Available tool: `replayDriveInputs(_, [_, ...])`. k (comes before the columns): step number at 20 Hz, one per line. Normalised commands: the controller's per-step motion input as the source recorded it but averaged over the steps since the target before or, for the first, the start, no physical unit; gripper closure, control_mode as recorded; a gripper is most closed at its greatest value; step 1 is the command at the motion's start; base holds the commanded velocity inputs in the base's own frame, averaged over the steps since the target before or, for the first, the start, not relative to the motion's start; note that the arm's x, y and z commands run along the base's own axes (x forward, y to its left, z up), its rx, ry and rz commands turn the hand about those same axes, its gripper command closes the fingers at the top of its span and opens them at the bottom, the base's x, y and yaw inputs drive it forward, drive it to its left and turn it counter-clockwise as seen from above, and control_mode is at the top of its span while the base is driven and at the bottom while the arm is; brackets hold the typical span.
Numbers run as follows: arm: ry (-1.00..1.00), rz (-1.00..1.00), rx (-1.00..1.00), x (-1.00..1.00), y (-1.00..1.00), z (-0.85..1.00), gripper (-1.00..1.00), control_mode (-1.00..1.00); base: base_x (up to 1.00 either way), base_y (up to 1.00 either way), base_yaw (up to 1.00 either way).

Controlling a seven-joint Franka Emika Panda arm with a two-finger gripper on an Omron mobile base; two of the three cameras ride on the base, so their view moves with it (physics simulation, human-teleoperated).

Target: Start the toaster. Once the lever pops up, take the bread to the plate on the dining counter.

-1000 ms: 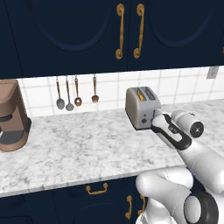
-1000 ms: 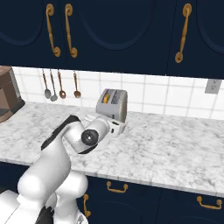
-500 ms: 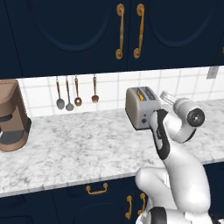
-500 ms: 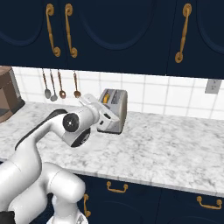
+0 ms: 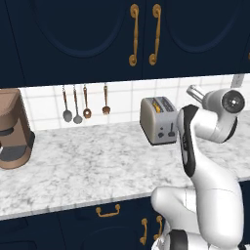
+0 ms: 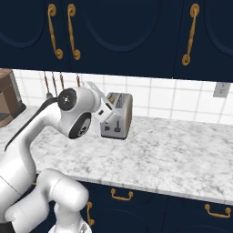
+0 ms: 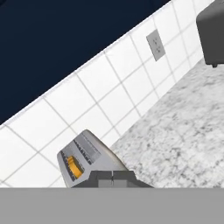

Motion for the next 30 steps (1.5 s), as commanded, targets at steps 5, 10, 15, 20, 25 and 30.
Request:
replayDriveInputs(5, [0.00, 0.00, 0.00, 0.00, 0.00, 0.00, 1.00, -1.00, 0.00, 0.00, 0.00])
replayDriveInputs(10, [0.00, 0.00, 0.00, 0.00, 0.00, 0.00, 1.00, -1.00, 0.00, 0.00, 0.00])
replayDriveInputs(15, [0.00, 0.00, 0.00, 0.00, 0.00, 0.00, 1.00, -1.00, 0.00, 0.00, 0.00])
replayDriveInputs(20, [0.00, 0.00, 0.00, 0.00, 0.00, 0.00, 1.00, -1.00, 0.00, 0.00, 0.00])
replayDriveInputs(25, [0.00, 0.00, 0.00, 0.00, 0.00, 0.00, 1.00, -1.00, 0.00, 0.00, 0.00])
replayDriveInputs(30, [0.00, 0.00, 0.00, 0.00, 0.00, 0.00, 1.00, -1.00, 0.00, 0.00, 0.00])
